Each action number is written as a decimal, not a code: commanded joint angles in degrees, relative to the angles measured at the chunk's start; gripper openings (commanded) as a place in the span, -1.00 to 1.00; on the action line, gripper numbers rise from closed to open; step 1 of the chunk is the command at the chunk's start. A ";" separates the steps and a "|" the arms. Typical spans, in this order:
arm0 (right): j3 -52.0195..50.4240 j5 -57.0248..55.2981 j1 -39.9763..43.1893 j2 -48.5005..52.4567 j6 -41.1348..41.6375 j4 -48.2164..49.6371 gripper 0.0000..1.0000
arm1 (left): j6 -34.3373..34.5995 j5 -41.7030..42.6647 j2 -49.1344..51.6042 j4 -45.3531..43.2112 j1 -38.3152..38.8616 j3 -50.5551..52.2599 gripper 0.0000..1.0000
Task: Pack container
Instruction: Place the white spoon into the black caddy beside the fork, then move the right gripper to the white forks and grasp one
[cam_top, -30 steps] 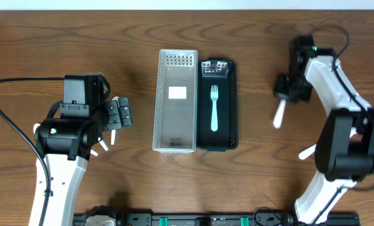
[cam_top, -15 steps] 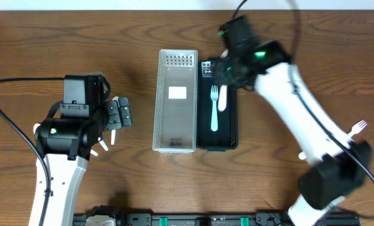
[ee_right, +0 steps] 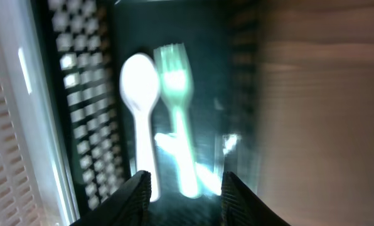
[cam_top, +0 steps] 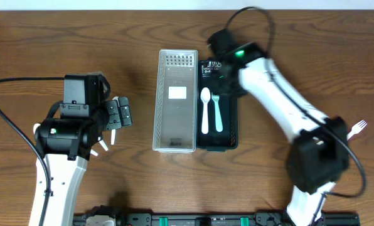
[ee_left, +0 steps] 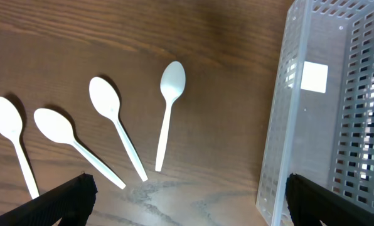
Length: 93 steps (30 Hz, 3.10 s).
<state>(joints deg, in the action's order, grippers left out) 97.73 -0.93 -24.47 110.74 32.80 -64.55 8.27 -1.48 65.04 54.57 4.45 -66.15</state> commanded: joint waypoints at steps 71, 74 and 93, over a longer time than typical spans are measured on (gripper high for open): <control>-39.45 -2.69 50.66 -4.76 -8.46 24.44 0.77 | -0.72 -0.02 -0.20 -0.17 -0.15 -1.22 0.96; -39.45 -2.69 50.66 -4.76 -8.46 24.41 0.56 | -0.72 -0.02 -0.20 -0.17 -0.15 -1.22 0.96; -39.45 -2.01 50.66 -4.76 -8.44 24.24 -0.40 | -0.72 -0.02 -0.20 -0.17 -0.15 -1.22 0.96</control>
<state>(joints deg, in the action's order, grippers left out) 58.81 -2.33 25.82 103.85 24.45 -40.05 8.25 -1.48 65.04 54.17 4.43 -66.15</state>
